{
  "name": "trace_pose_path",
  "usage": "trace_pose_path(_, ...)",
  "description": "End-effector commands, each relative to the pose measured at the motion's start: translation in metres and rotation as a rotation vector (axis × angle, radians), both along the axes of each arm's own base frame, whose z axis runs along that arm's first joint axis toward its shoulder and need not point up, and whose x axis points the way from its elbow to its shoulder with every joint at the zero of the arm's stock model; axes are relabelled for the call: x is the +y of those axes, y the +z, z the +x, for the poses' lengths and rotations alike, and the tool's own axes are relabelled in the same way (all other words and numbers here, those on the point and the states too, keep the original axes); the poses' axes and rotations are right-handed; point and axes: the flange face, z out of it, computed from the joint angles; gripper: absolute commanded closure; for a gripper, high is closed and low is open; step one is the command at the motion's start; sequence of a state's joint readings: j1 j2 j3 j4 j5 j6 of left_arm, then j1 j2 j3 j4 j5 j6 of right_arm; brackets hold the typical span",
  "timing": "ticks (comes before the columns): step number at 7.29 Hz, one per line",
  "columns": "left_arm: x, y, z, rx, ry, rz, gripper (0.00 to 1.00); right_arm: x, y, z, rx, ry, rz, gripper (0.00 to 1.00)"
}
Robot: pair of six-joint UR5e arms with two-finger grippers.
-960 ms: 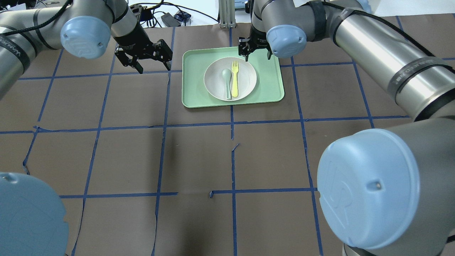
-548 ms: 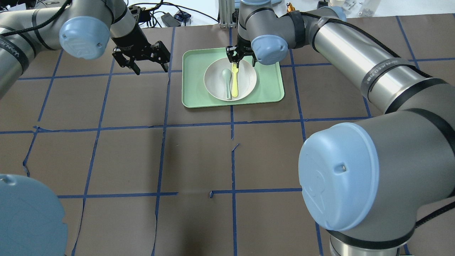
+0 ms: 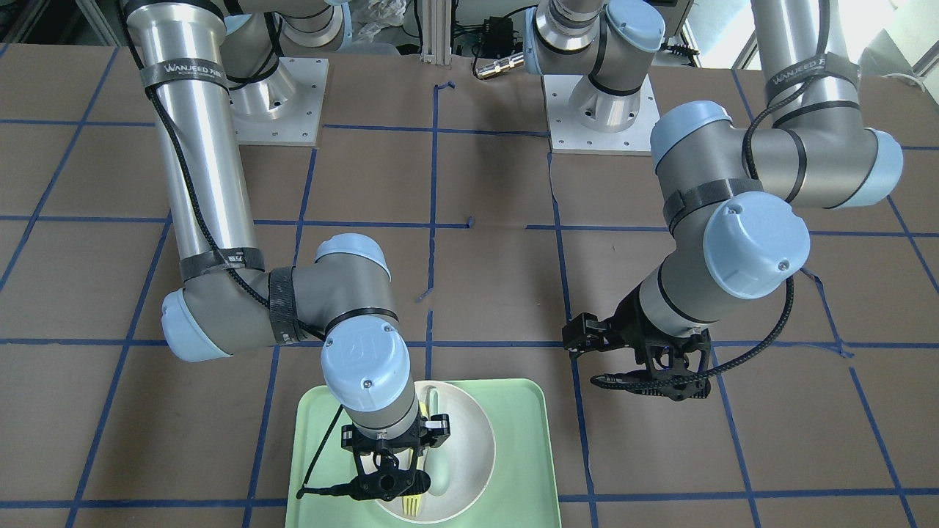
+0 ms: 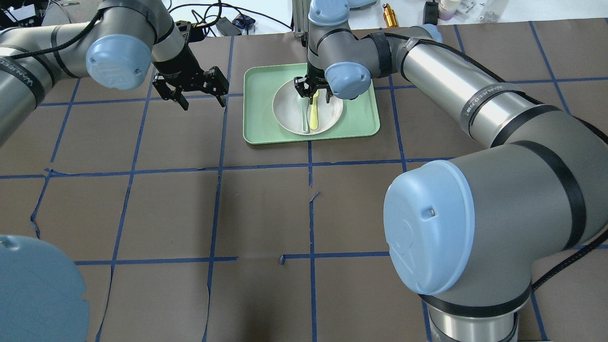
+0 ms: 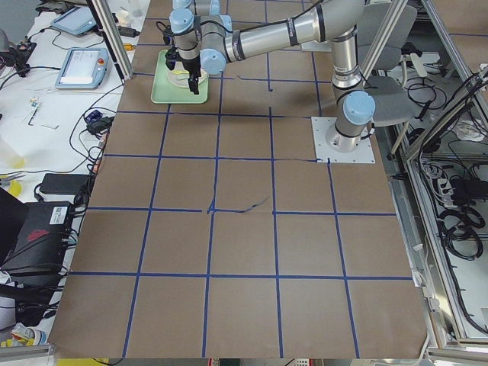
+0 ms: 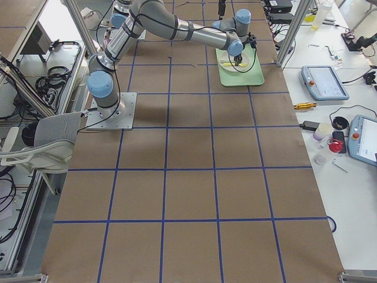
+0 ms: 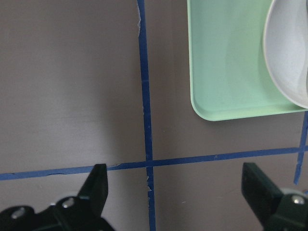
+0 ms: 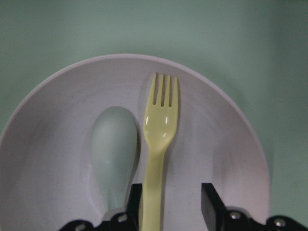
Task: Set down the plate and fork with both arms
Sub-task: 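Lower the right gripper and grasp the yellow fork on the plate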
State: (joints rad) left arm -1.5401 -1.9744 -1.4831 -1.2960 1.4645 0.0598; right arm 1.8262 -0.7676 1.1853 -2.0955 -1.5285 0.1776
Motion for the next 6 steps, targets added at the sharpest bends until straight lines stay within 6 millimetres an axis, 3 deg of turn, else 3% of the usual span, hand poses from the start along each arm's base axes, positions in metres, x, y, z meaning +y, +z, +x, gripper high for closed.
trace_pose_path(1, 0.0, -0.001, 0.001, 0.0, 0.0, 0.0, 0.0, 0.0, -0.007, 0.001, 0.0, -0.007, 0.006, 0.49)
trace_pose_path(6, 0.002, -0.004, 0.001, 0.0, 0.0, 0.006, 0.0, -0.001, -0.027, 0.003, -0.021, -0.028, 0.032, 0.5)
